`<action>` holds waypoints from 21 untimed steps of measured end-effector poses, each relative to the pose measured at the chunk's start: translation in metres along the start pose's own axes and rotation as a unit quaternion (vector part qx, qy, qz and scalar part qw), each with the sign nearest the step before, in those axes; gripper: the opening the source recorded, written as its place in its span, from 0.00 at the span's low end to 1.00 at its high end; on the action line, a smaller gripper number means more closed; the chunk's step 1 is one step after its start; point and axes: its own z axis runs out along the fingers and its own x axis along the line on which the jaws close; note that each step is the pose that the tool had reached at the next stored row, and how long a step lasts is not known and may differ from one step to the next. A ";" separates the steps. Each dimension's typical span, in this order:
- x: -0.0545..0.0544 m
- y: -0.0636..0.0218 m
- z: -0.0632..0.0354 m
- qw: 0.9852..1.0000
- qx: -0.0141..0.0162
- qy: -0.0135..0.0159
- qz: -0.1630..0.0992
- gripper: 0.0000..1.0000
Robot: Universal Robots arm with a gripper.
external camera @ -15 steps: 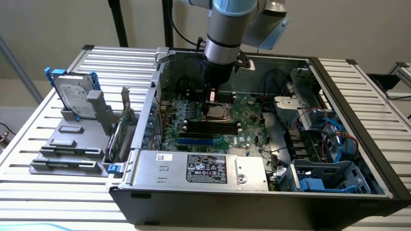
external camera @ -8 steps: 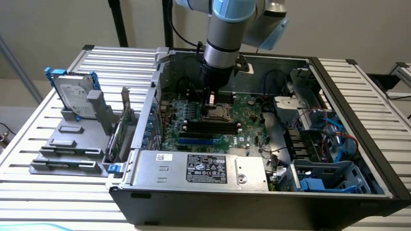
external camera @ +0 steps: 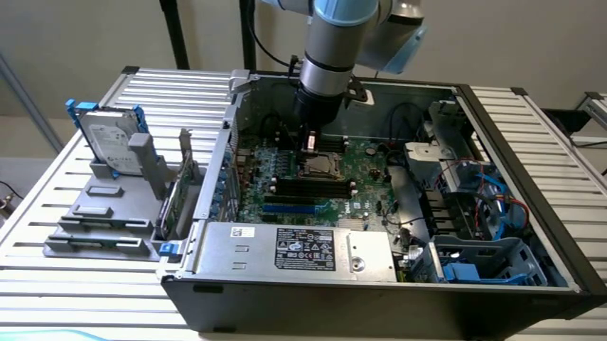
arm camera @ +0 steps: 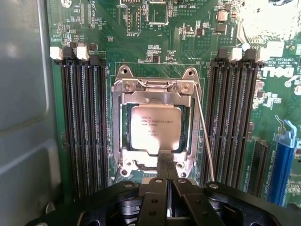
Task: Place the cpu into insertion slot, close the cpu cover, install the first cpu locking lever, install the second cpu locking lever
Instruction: 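Close the cpu cover, then install the first cpu locking lever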
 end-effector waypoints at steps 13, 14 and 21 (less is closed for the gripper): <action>-0.004 -0.0248 -0.0065 1.000 0.001 0.003 0.000 0.11; -0.004 -0.0249 -0.0065 1.000 0.001 0.003 0.000 0.11; -0.004 -0.0249 -0.0066 1.000 0.001 0.003 0.000 0.11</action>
